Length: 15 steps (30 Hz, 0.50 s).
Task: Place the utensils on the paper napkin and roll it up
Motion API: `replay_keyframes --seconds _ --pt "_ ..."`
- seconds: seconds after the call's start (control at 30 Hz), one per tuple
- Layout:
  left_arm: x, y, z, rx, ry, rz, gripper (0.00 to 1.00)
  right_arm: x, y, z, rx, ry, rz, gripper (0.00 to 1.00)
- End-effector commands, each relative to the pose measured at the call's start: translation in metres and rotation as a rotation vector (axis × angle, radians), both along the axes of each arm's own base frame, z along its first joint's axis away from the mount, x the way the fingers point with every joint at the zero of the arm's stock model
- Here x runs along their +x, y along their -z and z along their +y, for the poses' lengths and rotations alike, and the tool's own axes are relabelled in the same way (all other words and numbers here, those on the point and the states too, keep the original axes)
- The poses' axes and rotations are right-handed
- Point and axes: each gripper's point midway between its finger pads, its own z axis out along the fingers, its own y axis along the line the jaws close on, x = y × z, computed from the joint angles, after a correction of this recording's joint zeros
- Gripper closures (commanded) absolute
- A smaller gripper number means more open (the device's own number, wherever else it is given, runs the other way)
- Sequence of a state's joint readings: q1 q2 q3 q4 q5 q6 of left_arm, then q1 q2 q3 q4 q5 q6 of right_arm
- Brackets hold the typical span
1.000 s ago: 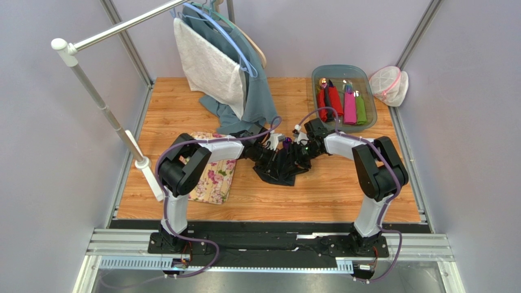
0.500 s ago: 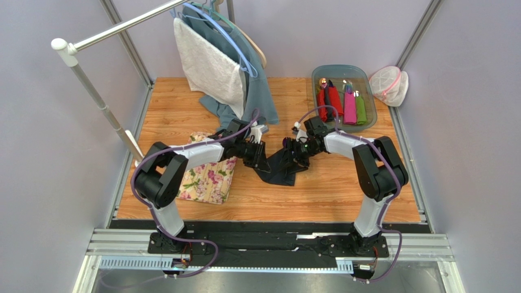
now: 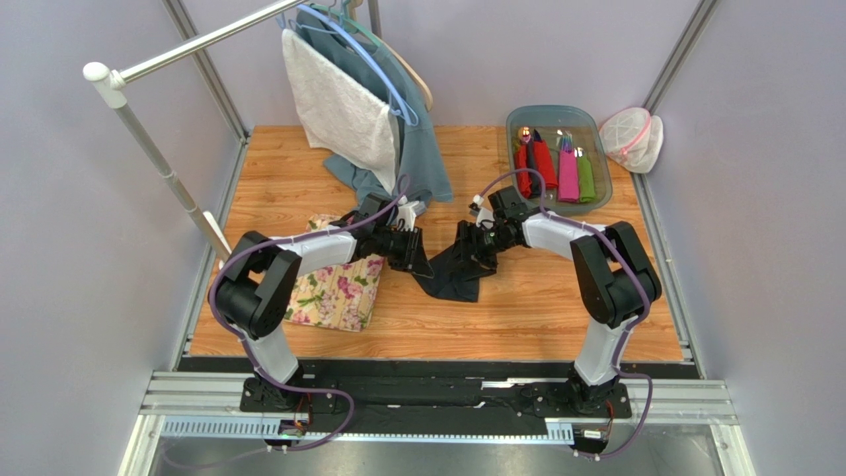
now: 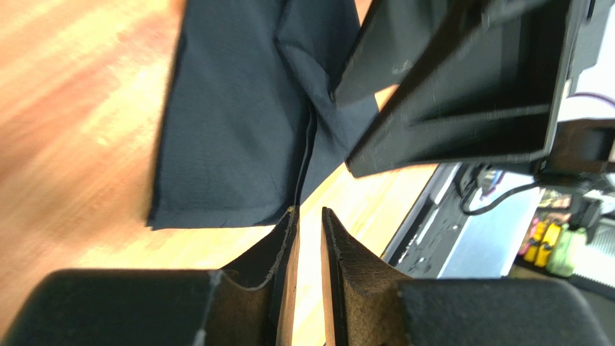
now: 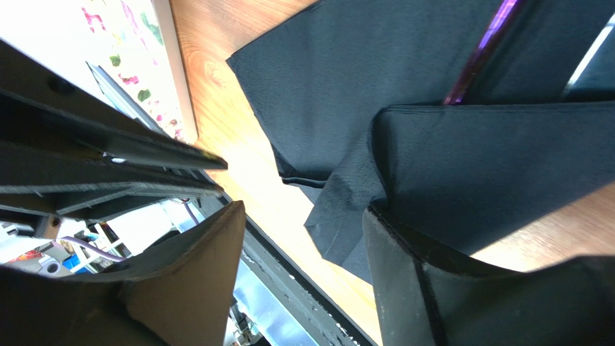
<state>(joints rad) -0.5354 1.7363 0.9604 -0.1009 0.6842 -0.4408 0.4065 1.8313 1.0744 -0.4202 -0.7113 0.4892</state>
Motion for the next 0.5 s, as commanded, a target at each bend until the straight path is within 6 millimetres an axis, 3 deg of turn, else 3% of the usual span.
replay_keyframes --seconds 0.0,0.27,0.47 --pt "0.01 -0.024 -0.003 -0.09 -0.027 -0.017 0.74 0.015 -0.007 0.012 0.035 0.013 -0.037 0.29" --pt "0.013 -0.024 -0.007 -0.116 -0.054 0.018 0.7 0.014 -0.016 0.014 0.055 0.007 -0.038 0.29" --pt "0.014 -0.024 -0.007 -0.117 -0.05 0.008 0.69 0.003 -0.013 0.001 -0.017 0.0 -0.032 0.29"
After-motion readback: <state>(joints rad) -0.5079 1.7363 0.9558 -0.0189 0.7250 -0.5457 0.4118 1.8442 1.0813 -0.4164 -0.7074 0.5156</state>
